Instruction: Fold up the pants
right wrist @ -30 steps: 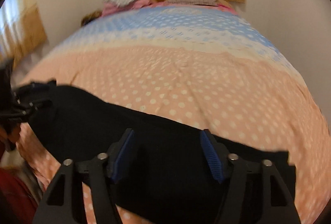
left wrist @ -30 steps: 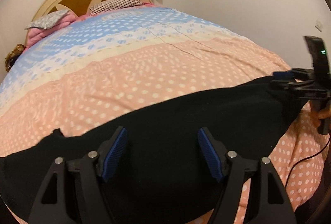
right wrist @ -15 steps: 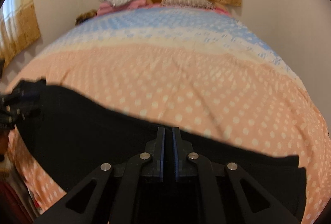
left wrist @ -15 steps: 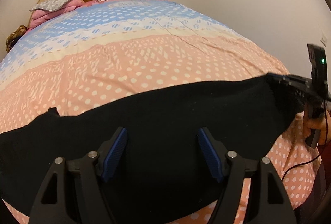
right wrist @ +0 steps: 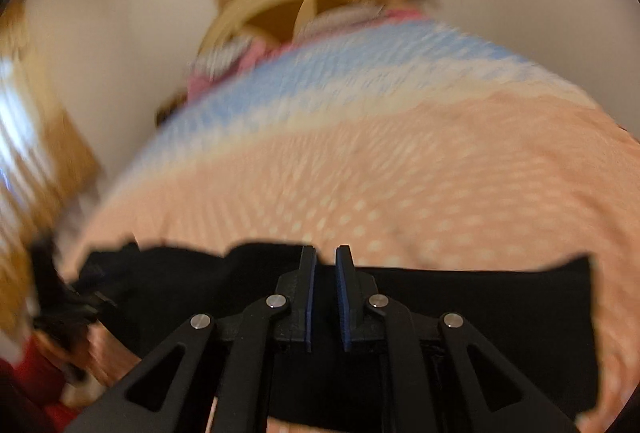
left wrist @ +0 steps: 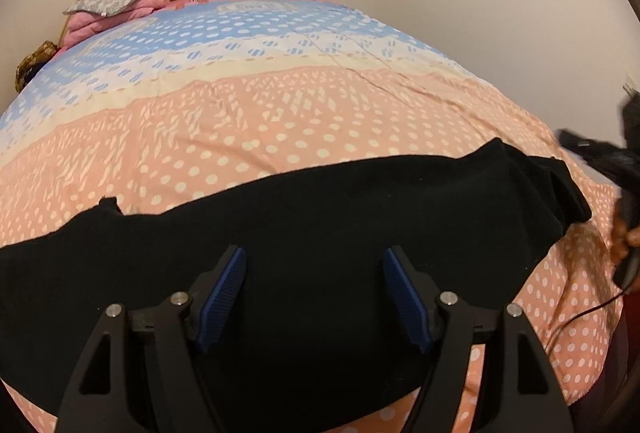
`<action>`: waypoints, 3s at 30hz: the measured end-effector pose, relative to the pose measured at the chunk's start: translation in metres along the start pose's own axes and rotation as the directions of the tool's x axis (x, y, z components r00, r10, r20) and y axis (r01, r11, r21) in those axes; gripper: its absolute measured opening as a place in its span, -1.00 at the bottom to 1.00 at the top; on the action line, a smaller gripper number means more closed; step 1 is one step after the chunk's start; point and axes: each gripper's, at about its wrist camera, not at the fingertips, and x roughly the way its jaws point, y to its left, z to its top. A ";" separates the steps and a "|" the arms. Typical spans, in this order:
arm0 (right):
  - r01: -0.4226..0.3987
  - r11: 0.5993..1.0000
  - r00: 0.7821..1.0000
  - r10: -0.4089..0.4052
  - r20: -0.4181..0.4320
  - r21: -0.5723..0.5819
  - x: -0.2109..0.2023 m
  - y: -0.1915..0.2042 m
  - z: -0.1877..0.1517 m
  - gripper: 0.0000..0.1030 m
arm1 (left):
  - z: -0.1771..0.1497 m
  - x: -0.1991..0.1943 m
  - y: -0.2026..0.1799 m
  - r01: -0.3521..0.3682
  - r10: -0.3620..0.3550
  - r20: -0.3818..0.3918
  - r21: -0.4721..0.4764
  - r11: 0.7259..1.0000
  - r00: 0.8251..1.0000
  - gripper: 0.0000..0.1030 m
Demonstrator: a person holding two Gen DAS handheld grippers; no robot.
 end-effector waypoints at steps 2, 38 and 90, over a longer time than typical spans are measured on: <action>0.060 0.995 0.995 -0.065 0.071 0.076 -0.041 -0.024 -0.004 0.00 | 0.000 0.000 0.002 0.006 -0.006 0.000 -0.006 1.000 1.000 0.44; 0.686 0.634 0.675 -0.738 -0.014 -0.358 -0.038 -0.099 -0.017 0.08 | -0.020 0.001 -0.013 -0.058 0.058 0.007 0.083 0.995 0.998 0.44; -0.336 0.882 0.919 0.231 -0.319 -0.329 0.115 0.293 -0.105 -0.48 | -0.092 -0.125 0.217 -0.385 0.447 0.104 -0.362 0.849 0.889 0.48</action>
